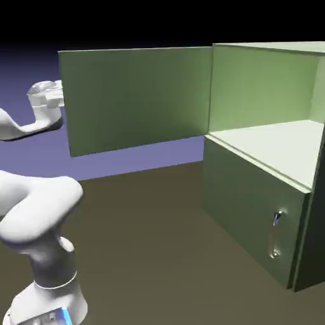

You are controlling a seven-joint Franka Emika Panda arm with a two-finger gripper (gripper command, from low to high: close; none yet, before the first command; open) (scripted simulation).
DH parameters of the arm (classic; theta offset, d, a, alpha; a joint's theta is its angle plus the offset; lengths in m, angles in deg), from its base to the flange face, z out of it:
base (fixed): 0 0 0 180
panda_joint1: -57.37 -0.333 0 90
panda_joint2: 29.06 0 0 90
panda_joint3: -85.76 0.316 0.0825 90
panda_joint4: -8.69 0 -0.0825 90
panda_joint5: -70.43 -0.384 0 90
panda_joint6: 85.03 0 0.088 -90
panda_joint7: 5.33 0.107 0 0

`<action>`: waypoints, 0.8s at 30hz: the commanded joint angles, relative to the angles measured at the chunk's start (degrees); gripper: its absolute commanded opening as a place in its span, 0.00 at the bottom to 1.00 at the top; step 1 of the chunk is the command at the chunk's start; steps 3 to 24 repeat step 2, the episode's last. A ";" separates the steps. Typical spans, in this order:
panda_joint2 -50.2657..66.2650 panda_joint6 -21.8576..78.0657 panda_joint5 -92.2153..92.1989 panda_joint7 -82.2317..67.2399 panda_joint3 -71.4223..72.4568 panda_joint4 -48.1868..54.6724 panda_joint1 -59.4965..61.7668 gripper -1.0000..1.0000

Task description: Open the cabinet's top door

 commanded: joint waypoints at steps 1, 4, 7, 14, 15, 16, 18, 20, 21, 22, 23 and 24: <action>-0.19 1.38 0.01 -0.51 0.37 2.06 1.49 0.00; -0.37 2.68 0.01 -1.02 0.67 4.14 2.96 0.00; -0.37 2.68 0.01 -1.02 0.67 4.14 2.96 0.00; -0.37 2.68 0.01 -1.02 0.67 4.14 2.96 0.00; -0.37 2.68 0.01 -1.02 0.67 4.14 2.96 0.00; -0.37 2.68 0.01 -1.02 0.67 4.14 2.96 0.00; -0.37 2.68 0.01 -1.02 0.67 4.14 2.96 0.00; -0.37 2.68 0.01 -1.02 0.67 4.14 2.96 0.00; -0.37 2.68 0.01 -1.02 0.67 4.14 2.96 0.00; -0.37 2.68 0.01 -1.02 0.67 4.14 2.96 0.00; -0.37 2.68 0.01 -1.02 0.67 4.14 2.96 0.00; -0.37 2.68 0.01 -1.02 0.67 4.14 2.96 0.00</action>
